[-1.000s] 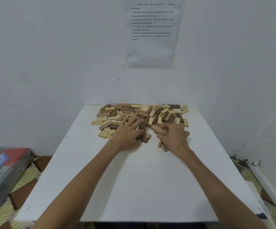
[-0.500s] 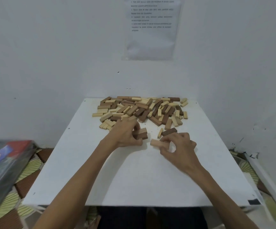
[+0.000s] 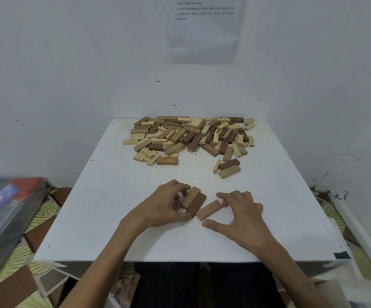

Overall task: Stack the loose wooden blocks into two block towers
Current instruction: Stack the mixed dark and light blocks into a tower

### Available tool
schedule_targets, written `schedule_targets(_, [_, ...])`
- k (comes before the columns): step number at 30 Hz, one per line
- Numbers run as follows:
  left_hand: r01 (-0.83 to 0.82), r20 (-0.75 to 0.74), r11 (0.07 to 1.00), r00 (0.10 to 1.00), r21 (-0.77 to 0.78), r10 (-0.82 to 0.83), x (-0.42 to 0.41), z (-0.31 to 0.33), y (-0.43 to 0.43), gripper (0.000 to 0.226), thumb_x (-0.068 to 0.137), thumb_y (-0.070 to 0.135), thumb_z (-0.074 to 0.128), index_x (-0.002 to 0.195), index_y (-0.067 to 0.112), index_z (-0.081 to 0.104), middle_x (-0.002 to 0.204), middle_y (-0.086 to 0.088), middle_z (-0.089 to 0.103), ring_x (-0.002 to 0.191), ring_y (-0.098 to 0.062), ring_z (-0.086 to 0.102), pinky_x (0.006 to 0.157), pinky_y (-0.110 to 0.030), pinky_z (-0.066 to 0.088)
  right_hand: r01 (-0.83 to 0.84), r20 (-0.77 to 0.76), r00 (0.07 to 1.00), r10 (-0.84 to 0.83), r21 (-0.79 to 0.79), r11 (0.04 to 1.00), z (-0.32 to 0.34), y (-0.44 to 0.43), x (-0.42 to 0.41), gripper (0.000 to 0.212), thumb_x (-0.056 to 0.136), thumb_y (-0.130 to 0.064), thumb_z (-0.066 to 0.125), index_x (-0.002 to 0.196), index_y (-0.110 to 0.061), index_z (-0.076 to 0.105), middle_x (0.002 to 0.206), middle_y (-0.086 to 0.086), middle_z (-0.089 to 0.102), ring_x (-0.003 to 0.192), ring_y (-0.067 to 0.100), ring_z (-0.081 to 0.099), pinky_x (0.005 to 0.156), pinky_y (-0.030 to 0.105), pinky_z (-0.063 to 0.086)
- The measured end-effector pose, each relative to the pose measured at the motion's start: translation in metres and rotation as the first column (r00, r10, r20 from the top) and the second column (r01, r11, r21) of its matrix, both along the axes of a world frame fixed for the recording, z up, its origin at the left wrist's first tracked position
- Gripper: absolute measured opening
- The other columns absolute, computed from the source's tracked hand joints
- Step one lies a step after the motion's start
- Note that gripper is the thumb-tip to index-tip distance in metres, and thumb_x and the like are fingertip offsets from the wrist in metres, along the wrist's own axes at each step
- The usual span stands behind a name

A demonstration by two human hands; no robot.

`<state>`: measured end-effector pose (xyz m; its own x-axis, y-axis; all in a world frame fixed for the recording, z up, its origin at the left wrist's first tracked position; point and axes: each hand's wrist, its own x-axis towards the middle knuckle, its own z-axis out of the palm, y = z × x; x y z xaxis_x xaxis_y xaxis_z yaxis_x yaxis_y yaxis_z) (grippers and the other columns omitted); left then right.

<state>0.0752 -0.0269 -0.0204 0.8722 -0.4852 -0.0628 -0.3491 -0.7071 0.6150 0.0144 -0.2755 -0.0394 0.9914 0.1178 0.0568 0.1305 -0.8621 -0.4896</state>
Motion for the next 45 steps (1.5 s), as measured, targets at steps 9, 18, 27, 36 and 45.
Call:
schedule_targets(9, [0.001, -0.012, 1.000, 1.000, -0.022, -0.001, 0.007, 0.004, -0.004, 0.086, 0.072, 0.041, 0.093, 0.147, 0.024, 0.054, 0.112, 0.012, 0.059, 0.085, -0.003, 0.061, 0.074, -0.014, 0.051, -0.050, 0.007, 0.999, 0.049, 0.096, 0.994, 0.000, 0.004, 0.011, 0.074, 0.076, -0.068, 0.073, 0.141, -0.042, 0.049, 0.114, -0.037, 0.043, 0.121, -0.003, 0.027, 0.087, 0.027, 0.018])
schedule_targets(18, [0.038, -0.037, 0.999, 0.999, 0.016, -0.038, 0.000, 0.005, -0.003, 0.094, 0.072, 0.044, 0.091, 0.152, 0.023, 0.047, 0.106, 0.013, 0.059, 0.091, -0.007, 0.059, 0.081, -0.023, 0.052, -0.138, -0.006, 0.990, 0.140, 0.129, 0.982, 0.006, -0.004, 0.003, 0.065, 0.086, -0.050, 0.071, 0.145, -0.040, 0.047, 0.124, -0.044, 0.037, 0.135, 0.000, 0.020, 0.103, 0.035, 0.024])
schedule_targets(27, [0.146, 0.043, 0.980, 0.987, 0.138, -0.153, 0.017, 0.007, 0.007, 0.106, 0.066, 0.070, 0.084, 0.156, 0.043, 0.033, 0.106, 0.022, 0.047, 0.104, -0.002, 0.039, 0.089, -0.024, 0.033, -0.100, 0.001, 0.995, 0.100, 0.004, 0.995, 0.000, -0.007, -0.002, 0.108, 0.054, -0.098, 0.052, 0.148, -0.047, 0.038, 0.113, -0.028, 0.038, 0.119, 0.001, 0.028, 0.093, 0.031, 0.023])
schedule_targets(36, [0.195, 0.045, 0.981, 0.980, 0.000, -0.194, 0.026, -0.011, 0.003, 0.079, 0.065, 0.072, 0.082, 0.135, 0.045, 0.059, 0.094, 0.018, 0.057, 0.103, -0.007, 0.044, 0.093, -0.034, 0.033, -0.115, 0.102, 0.989, 0.110, 0.044, 0.992, -0.012, 0.000, 0.007, 0.084, 0.063, -0.091, 0.061, 0.130, -0.040, 0.062, 0.103, -0.026, 0.051, 0.116, 0.006, 0.039, 0.089, 0.039, 0.035])
schedule_targets(45, [0.152, 0.149, 0.988, 0.977, -0.004, -0.150, 0.021, -0.017, 0.002, 0.070, 0.061, 0.076, 0.080, 0.120, 0.044, 0.064, 0.095, 0.022, 0.049, 0.099, -0.007, 0.042, 0.086, -0.030, 0.032, -0.167, 0.146, 0.977, 0.158, 0.052, 0.984, -0.011, 0.003, 0.020, 0.064, 0.066, -0.077, 0.068, 0.118, -0.039, 0.062, 0.100, -0.027, 0.049, 0.108, 0.004, 0.039, 0.080, 0.034, 0.033])
